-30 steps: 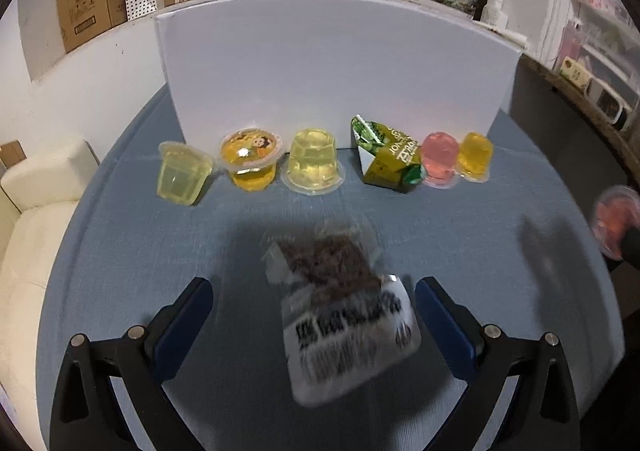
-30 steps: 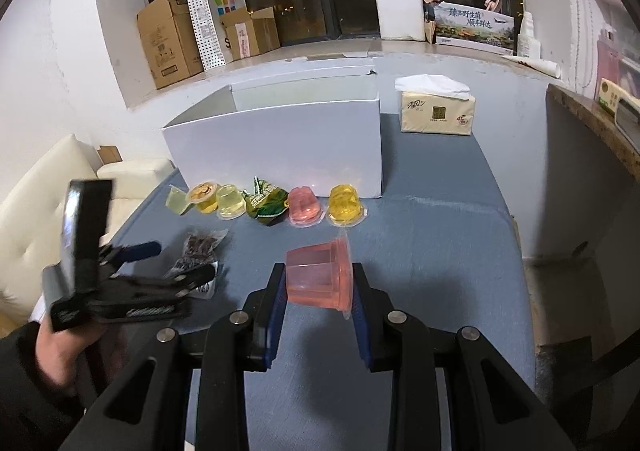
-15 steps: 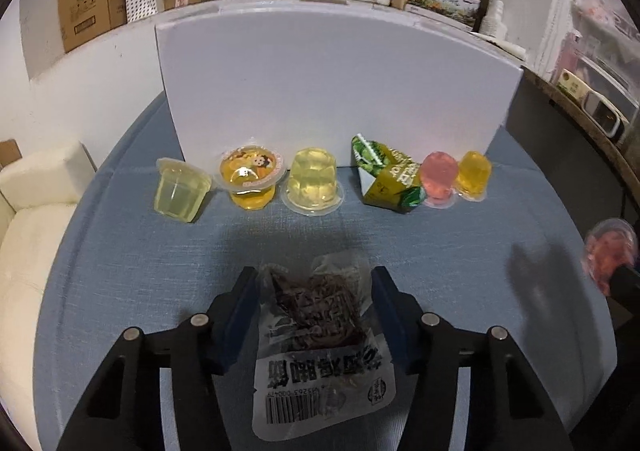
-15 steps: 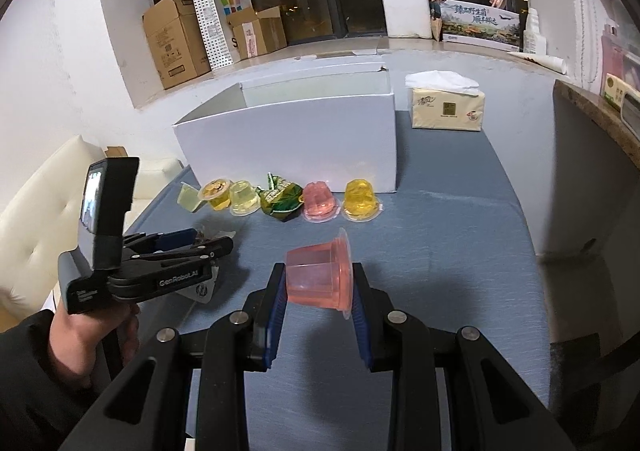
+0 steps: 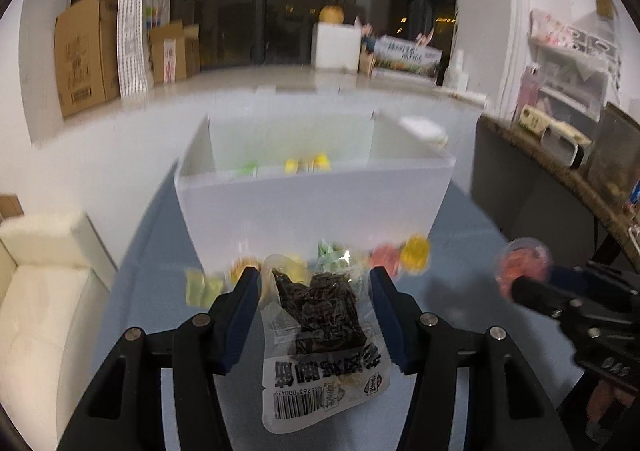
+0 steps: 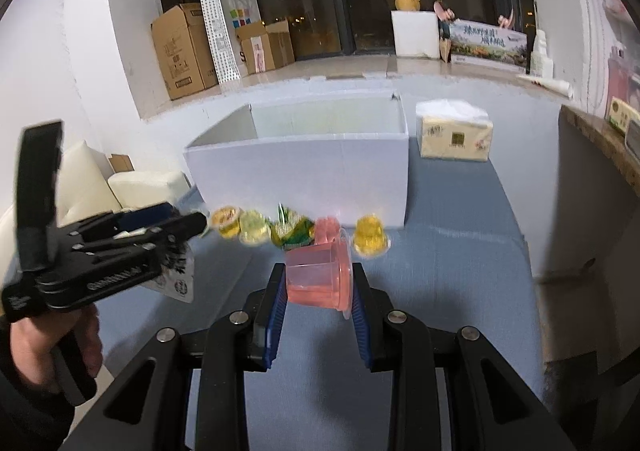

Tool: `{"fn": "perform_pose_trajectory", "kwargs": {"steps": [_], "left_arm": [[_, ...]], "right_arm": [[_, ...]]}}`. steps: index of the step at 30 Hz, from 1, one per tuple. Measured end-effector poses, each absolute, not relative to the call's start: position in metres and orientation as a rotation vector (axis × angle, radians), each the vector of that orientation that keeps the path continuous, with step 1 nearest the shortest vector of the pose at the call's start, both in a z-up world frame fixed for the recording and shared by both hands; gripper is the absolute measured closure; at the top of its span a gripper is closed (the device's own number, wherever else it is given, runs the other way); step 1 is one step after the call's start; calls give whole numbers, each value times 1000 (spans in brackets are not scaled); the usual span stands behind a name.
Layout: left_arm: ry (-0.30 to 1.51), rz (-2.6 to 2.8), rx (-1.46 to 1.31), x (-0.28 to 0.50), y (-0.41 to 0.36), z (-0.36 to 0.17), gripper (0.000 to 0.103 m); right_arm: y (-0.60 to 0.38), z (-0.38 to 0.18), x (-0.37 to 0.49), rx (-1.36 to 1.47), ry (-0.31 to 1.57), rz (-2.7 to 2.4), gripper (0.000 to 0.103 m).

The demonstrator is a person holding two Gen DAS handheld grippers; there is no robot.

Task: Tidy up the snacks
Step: 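Lower the snack bag and pink cup into the white box while opening both tools, then grasp the yellow octagonal jelly cup with the right tool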

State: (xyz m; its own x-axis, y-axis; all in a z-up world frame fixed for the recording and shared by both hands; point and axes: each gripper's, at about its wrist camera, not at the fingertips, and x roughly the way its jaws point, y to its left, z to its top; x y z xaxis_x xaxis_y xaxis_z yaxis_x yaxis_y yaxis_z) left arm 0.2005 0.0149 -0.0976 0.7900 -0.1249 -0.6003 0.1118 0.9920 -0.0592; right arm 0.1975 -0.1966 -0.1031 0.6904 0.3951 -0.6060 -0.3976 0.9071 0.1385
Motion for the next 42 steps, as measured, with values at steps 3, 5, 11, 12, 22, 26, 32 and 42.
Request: {"fn": "perform_pose_trajectory", "kwargs": {"steps": [3,5,11,12,22,26,32,42], "left_arm": [[593,-127,3,209,15,-73,42],[558,-120,18,218,17,-57,42],[482,-114,56,257,23,-18,42],[477,-114,57,264,24,-14,42],[517,-97,65,347,40,-23,42],[575,-68,52,373,48,-49,36],[642,-40,2,387,63,-80,0],[662,-44,-2,359,64,-82,0]], "right_arm": [[-193,-87,209,1,645,445,70],[-190,-76,219,6,623,445,70],[-178,-40,263,22,562,448,70],[-176,-35,272,31,556,449,70],[-153,-35,365,76,609,450,70],[-142,-58,389,60,655,434,70],[-152,-71,396,98,635,392,11],[-171,-58,360,100,612,386,0]]}}
